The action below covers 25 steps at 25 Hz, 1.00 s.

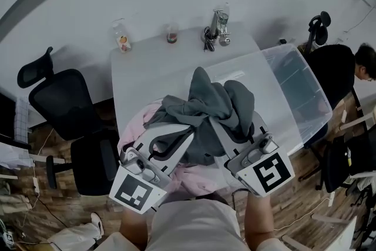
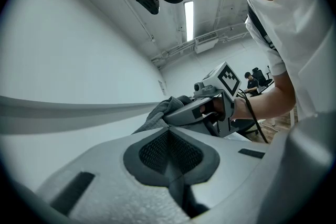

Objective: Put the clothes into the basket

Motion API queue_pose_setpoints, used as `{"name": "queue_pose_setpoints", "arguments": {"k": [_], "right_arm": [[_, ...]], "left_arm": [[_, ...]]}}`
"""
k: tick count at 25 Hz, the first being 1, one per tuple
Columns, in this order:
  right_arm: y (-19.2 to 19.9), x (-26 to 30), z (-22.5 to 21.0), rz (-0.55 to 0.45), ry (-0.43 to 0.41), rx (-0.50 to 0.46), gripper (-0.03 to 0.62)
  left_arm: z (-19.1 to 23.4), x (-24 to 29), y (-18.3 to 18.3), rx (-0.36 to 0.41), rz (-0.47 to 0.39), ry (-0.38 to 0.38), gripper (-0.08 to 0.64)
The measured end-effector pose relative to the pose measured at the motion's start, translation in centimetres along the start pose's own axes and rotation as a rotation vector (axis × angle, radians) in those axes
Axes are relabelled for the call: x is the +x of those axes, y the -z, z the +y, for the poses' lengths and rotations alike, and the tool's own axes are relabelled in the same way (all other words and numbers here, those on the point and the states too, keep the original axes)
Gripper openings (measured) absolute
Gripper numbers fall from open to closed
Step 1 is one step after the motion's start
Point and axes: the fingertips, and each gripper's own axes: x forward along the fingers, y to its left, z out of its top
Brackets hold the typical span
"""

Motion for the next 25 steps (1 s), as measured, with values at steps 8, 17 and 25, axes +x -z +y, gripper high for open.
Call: {"name": "queue_pose_setpoints", "arguments": {"k": [8, 17, 25], "right_arm": [[-4.0, -1.6, -2.4, -0.070, 0.045, -0.056, 0.052], [-9.3, -4.4, -6.1, -0.164, 0.109, -0.107, 0.051], [-11.5, -7.8, -10.8, -0.163, 0.169, -0.156, 0.052]], "left_arm": [[1.2, 1.9, -4.3, 0.088, -0.066, -0.002, 0.005], [1.5, 5.3, -9.2, 0.163, -0.145, 0.032, 0.005], [1.2, 10.1, -12.3, 0.210, -0.183, 0.071, 0.005]]}}
